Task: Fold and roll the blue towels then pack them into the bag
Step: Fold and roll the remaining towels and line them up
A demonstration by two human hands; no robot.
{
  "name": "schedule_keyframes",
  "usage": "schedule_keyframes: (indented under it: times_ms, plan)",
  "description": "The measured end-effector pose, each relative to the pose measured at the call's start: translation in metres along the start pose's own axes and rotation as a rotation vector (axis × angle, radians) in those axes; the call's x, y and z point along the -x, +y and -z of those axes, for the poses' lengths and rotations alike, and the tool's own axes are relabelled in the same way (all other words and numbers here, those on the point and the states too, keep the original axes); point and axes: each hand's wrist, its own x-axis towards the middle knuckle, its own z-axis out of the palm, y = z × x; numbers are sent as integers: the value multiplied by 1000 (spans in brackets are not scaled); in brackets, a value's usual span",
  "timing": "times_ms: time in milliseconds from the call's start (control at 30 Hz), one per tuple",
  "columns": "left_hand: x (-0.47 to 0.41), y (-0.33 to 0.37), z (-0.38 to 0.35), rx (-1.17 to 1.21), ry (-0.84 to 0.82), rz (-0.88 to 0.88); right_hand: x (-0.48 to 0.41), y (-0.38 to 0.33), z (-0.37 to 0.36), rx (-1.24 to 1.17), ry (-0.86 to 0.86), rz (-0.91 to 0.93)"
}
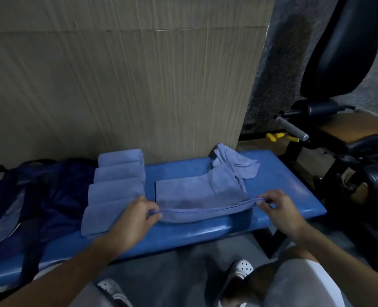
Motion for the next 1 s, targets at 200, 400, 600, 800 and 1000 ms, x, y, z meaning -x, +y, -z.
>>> schedule_keyframes:
  times_ms: [200,400,600,800,1000]
  plan:
    - [-9,-2,4,-70,-45,-52,-4,-3,-1,-130,10,-85]
    - [-57,-4,3,-121,37,9,-50,-10,-15,-174,54,-132]
    - [-106,-23,-5,-359,-37,77,-100,-5,-39,-161,12,-149]
    - [-145,-23,-21,-666,-212,133,-133,4,-64,-89,-31,-114]
    - [-162,-15,-21,-858,-369,160,-147,8,-77,37,18,-65]
